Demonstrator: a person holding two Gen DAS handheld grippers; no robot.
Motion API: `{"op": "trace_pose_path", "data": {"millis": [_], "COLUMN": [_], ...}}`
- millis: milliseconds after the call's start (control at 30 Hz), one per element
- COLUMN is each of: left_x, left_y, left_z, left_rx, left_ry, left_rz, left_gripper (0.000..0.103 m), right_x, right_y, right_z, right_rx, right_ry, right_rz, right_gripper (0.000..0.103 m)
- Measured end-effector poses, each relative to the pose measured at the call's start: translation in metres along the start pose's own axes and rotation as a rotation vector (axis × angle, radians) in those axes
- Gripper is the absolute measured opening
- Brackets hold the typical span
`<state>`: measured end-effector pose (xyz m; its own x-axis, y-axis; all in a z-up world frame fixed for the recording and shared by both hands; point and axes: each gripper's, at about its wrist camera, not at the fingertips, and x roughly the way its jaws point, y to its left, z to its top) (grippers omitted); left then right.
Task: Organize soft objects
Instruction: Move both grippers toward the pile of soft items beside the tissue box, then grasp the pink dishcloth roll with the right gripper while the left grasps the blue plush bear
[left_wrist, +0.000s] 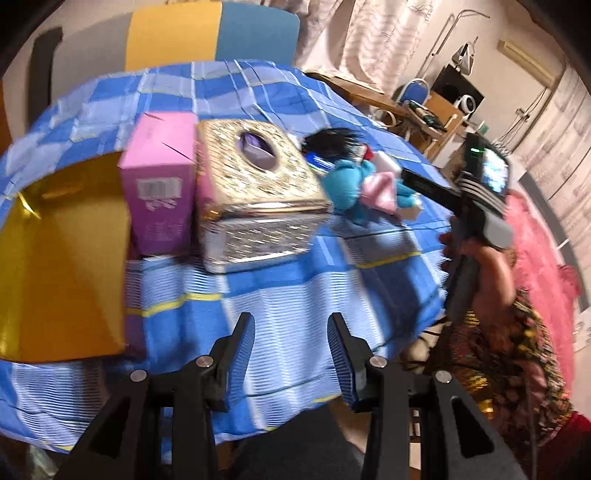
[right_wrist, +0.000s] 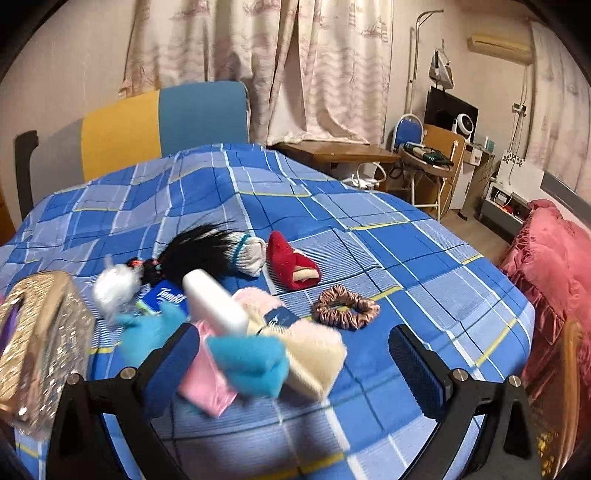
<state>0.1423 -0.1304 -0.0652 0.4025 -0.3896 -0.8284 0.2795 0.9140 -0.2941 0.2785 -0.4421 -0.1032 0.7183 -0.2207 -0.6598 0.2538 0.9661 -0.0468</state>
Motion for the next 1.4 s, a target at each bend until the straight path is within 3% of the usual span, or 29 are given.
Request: {"op": "trace_pose_path", "data": {"millis": [100,233,400,500,633,700,800,933,1133,1300,1333,1400], "left_x": [0.008,0.012,0.022,0.029,0.050,0.058,0.070,0.085,0.100,0.114,0.118,0.124], "left_y": [-0.011,-0.026,-0.035,-0.043,-0.057,-0.064,-0.078,-0.086,-0.094,-0.102,-0.102,-0.101], "left_z": [0.001,0.005,0.019,0.029,0.045,0.054,0.066,0.078,0.094,0.107,0.110,0.113], "left_rx": [0.032,0.072,0.085,0.096,0.067,0.063,0.069,0.028,-0.002,0.035,0.033,0.021], "left_ry": [0.026,0.025,0.020,0.008,0.058,0.062,0.051,0.062,0.026,-0.006,-0.008,-0.014], "left_rz": [-0.004,-0.020,-0.054,-0.081,-0.140,-0.162,-0.191,-0.253,-0.246,-0.131,-0.115,-0.103], "left_gripper": [0.042,0.044,0.048,0.048,0.048,0.048,0.048,0.049,0.058,0.060,0.060,0.060], "right_x": [0.012,0.021,-0.009,-0.029,-0.030,-0.022,0.001,0.034,0.075,0.101,0.105,0.102], "right_y": [0.007,0.023,0.037,0.014,-0.030,-0.045,-0.050,-0.045,-0.035,-0.029,-0.033,-0.041], "right_z": [0.002,-0.012,-0.041,-0.041,-0.020,-0.007,0.006,0.004,0.004,-0.003,-0.004,-0.002], "right_rx": [-0.038,-0.120,-0.225,-0.161,-0.086,-0.072,-0.105,-0.219,-0.264,-0.195,-0.156,-0.101], "right_ry": [0.001,0.053,0.083,0.060,0.052,0.058,0.114,0.194,0.292,0.382,0.411,0.422], "right_rz": [-0.039,0.005,0.150,0.194,0.107,0.121,0.164,0.154,0.294,0.416,0.439,0.486], "right_gripper": [0.103,0.103,0.103,0.103,0.103,0.103,0.098,0.092,0.088,0.088,0.086,0.059]}}
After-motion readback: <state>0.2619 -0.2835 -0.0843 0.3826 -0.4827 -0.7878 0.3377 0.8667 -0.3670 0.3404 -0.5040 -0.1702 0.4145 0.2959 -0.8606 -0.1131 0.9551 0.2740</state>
